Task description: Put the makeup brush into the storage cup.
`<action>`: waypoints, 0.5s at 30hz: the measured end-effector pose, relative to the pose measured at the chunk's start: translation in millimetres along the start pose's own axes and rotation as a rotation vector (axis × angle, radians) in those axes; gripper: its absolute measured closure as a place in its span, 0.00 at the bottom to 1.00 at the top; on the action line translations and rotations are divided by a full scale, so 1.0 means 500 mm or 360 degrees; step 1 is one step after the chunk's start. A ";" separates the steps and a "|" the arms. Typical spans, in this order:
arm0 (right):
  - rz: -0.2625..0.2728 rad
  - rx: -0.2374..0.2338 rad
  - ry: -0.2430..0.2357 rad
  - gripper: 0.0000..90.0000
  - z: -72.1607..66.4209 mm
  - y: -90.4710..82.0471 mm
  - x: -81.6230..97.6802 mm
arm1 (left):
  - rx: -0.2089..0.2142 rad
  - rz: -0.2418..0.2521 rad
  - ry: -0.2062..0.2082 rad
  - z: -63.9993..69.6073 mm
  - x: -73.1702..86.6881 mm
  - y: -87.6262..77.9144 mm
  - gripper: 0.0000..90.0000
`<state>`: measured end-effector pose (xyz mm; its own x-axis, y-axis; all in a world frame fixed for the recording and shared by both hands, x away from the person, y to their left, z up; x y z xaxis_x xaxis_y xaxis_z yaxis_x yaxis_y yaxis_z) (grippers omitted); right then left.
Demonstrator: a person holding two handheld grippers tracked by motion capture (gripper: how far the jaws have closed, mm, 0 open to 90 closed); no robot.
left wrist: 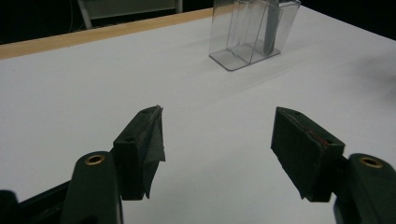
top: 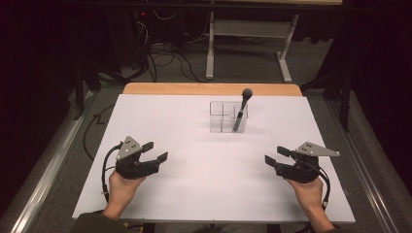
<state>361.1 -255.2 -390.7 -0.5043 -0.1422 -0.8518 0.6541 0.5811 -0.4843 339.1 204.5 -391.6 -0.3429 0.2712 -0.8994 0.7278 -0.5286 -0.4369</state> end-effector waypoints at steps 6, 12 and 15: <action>-0.0014 0.0011 -0.0001 0.42 0.002 0.003 0.006 | 0.0000 -0.0001 0.0000 0.000 0.000 0.000 0.38; -0.0026 0.0019 0.0008 0.42 0.003 0.005 0.010 | 0.0000 0.0001 -0.0001 -0.001 0.000 0.000 0.38; -0.0023 0.0017 0.0002 0.41 0.005 0.006 0.012 | 0.0001 0.0000 -0.0002 0.000 0.000 0.000 0.38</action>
<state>361.6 -256.4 -397.8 -0.5144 -0.1494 -0.8444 0.6527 0.5704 -0.4986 339.2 204.7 -391.6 -0.3438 0.2703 -0.8993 0.7275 -0.5289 -0.4370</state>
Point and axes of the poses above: each handheld gripper's, and its own axes: y roughly forward along the jaws, x roughly out of its underside, z roughly to its right, the point moved 2 cm from there along y, roughly forward along the jaws, and after that the axes turned 6 degrees about y, right-handed, at the moved point
